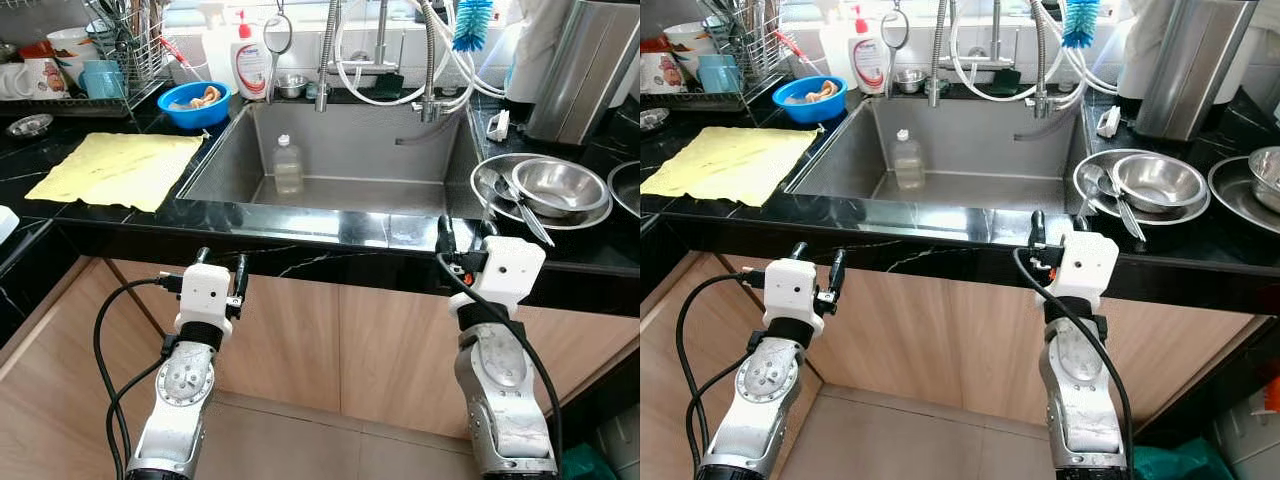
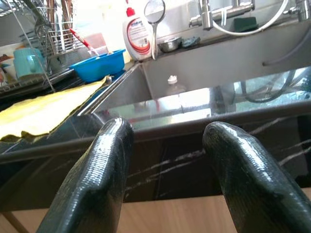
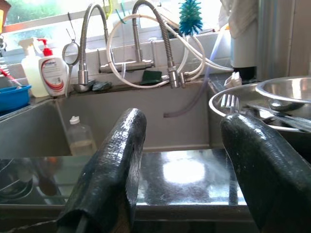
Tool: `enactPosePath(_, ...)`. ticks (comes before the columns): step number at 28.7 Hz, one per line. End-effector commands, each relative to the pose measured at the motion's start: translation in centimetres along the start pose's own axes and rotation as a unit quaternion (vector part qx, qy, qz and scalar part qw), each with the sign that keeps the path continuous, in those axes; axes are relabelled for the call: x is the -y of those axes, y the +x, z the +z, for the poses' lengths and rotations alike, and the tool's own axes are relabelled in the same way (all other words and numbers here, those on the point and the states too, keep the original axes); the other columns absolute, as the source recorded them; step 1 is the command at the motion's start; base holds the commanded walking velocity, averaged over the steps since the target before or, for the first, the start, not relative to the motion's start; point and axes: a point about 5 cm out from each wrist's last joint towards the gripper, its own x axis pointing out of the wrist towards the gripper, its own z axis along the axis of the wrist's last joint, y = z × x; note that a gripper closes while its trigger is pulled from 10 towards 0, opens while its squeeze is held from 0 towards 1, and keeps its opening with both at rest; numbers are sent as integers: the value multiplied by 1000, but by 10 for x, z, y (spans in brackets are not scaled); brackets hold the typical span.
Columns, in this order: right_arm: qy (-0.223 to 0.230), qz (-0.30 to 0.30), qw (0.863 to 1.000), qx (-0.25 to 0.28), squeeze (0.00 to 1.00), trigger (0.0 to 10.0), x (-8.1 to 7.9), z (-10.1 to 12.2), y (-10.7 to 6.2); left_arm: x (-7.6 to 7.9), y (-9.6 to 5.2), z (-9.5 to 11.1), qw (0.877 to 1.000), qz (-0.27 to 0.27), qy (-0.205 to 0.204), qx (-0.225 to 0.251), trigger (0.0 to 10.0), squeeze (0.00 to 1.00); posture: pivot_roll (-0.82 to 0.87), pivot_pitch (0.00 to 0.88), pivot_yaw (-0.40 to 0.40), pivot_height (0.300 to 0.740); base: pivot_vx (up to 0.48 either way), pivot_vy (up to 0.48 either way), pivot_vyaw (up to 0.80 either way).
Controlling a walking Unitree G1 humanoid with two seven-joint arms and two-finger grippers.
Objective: Kitchen organization
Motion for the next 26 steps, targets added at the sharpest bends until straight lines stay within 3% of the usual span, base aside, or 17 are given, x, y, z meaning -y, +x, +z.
enactPosePath(1,2,4,1000,20,0,10000,-7,7,-1,-8,5,8,1000,6,-2,10,10000,0,-121,0,120,740,0,0,0)
enactPosePath(9,12,-12,998,57,0,10000,-7,27,6,-14,15,13,999,27,-19,16,10000,0,-143,0,137,740,0,0,0)
enactPosePath(16,10,-10,997,72,0,10000,-4,36,11,-16,14,14,999,30,-19,16,10000,0,-133,0,123,740,0,0,0)
enactPosePath(17,6,-7,997,72,729,10000,-4,36,10,-17,12,13,999,33,-20,14,10000,0,-132,0,115,740,0,0,0)
enactPosePath(18,4,-6,997,72,729,10000,-4,36,10,-17,12,13,999,33,-21,14,10000,0,-132,0,115,740,0,0,0)
enactPosePath(19,-7,-5,998,69,1000,10000,-4,34,9,-17,11,12,999,34,-23,12,10000,0,-132,0,110,740,0,0,0)
enactPosePath(22,-39,-9,998,55,1000,10000,-2,29,8,-13,13,11,999,28,-34,12,10000,0,-140,0,97,740,0,0,0)
enactPosePath(23,-48,-9,997,53,106,10000,0,28,8,-11,14,12,999,29,-38,16,10000,0,-143,0,93,740,0,0,0)
enactPosePath(24,-58,-9,997,50,106,10000,2,27,8,-9,17,15,998,30,-42,20,10000,0,-144,0,88,740,0,0,0)
enactPosePath(25,-71,-7,996,53,0,10000,3,28,9,-9,20,18,998,34,-55,28,10000,0,-147,0,84,740,0,0,0)
enactPosePath(26,-74,-6,996,54,0,10000,3,29,10,-9,21,19,997,35,-59,30,10000,0,-147,0,84,740,0,0,0)
